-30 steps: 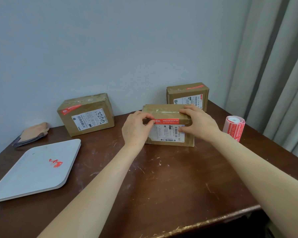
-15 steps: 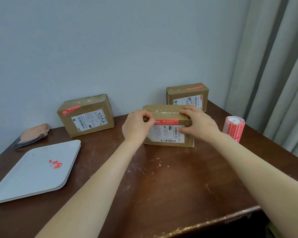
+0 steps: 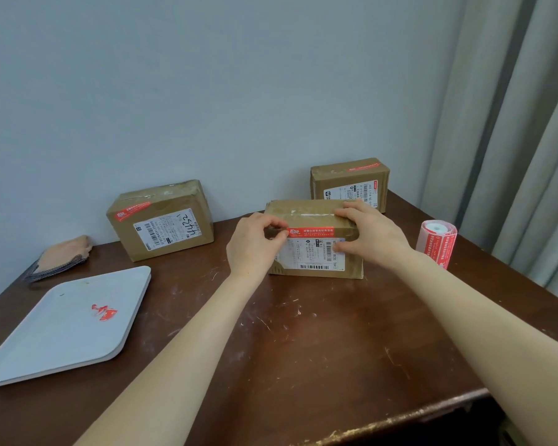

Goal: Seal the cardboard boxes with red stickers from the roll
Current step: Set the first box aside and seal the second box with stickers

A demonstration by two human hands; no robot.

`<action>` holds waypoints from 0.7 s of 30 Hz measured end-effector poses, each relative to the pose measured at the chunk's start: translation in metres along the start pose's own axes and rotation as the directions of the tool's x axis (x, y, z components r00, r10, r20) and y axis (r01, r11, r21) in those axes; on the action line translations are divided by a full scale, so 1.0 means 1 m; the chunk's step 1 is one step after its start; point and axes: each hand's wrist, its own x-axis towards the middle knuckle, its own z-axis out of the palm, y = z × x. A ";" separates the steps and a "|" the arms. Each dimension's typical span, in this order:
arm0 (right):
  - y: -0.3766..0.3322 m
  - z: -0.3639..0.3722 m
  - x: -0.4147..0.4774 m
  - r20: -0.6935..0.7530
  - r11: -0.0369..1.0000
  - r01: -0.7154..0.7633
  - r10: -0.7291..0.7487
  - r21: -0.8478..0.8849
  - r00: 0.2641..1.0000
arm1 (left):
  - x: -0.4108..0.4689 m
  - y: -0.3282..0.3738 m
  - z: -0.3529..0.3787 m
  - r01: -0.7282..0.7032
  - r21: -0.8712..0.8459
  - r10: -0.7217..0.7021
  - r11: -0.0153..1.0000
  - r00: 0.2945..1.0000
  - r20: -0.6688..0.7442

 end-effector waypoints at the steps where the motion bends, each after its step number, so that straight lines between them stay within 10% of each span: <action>1: 0.000 0.000 0.000 0.000 1.000 0.000 0.000 0.001 1.000 | 0.000 0.000 0.000 0.000 0.007 0.000 1.000 1.000 -0.001; 21: 0.002 0.001 0.000 -0.009 1.000 0.011 -0.011 0.004 1.000 | 0.001 0.006 -0.001 0.010 0.053 -0.010 0.999 1.000 -0.017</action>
